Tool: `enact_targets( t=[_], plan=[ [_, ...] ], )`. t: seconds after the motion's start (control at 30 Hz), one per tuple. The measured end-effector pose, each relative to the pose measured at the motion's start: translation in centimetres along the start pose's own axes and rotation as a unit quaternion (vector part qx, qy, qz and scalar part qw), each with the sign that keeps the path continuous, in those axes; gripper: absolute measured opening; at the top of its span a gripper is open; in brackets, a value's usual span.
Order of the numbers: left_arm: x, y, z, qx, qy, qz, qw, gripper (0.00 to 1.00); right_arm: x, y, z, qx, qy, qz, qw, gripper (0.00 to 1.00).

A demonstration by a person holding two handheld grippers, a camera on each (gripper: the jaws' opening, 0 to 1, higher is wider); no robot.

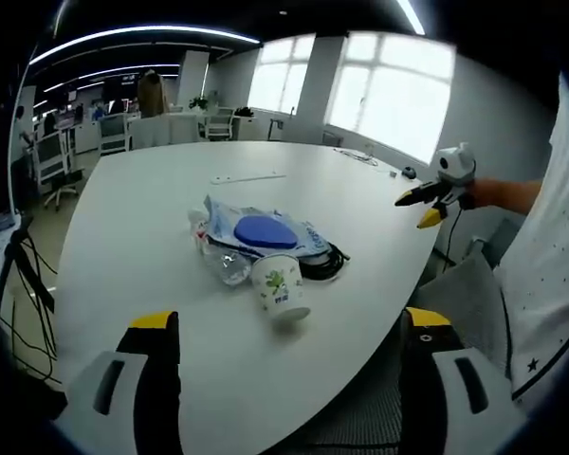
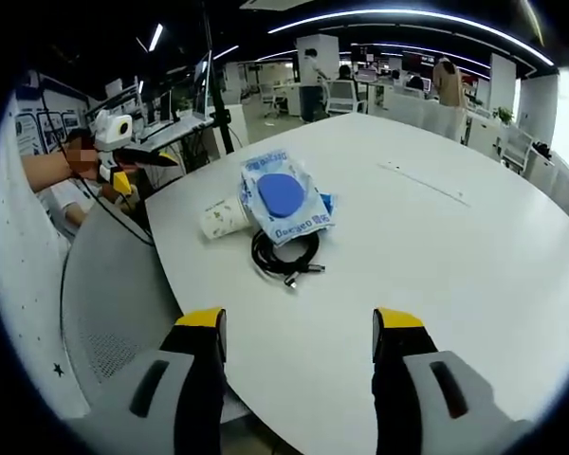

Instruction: Arrange the tabletop items into an orderly group along one side of the table until the central work area is clear of visible clutter.

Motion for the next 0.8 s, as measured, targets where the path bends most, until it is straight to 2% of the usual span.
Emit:
enact_targets(
  t=[0.8],
  plan=[
    [-0.07, 0.22, -0.23, -0.001, 0.004, -0.005, 1.0000, 0.99, -0.32, 0.21, -0.18, -0.004, 0.001, -0.001, 1.0000, 0.61]
  ],
)
Point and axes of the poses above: the point that each gripper's makers call its tool centre point, and the gripper's own axes: x roughly backward along the fingers, z roughly to its right, y roughly out of its underside, the point moved 6 cm from there along x, roughly backward along the fingers, and after that the axes turned 14 degrees about z, right-handed, at the moved point
